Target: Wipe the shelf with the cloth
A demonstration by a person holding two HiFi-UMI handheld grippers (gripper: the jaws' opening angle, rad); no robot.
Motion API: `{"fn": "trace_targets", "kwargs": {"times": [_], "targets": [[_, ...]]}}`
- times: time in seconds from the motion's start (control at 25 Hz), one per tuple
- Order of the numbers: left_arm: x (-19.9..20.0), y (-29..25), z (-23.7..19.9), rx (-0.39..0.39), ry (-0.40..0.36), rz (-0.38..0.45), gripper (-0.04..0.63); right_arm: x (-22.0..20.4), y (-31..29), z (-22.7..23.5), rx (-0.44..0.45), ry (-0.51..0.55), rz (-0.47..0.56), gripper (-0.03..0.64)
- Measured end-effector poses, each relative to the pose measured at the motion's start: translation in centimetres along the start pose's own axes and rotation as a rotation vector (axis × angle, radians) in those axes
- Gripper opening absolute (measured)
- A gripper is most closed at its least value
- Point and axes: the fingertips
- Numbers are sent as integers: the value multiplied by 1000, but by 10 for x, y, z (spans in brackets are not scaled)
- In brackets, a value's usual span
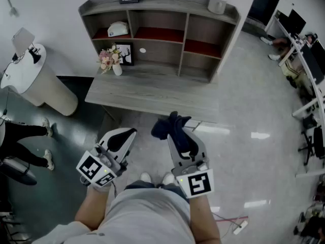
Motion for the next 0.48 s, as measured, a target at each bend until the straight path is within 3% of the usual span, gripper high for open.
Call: {"fn": "trace_targets", "kwargs": {"times": [0.16, 0.48], "targets": [[-2, -1, -4, -17, -14, -15, 14, -2, -8, -7, 10, 6, -13, 107], [-5, 6, -30, -62, 35, 13, 14, -4, -24, -14, -16, -39, -25, 95]]}}
Point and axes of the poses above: the fingertips, and each gripper's own axes: y backward along the fingers, z to its right, x out of its top, and after that the axes turned 15 degrees about -z, right-handed
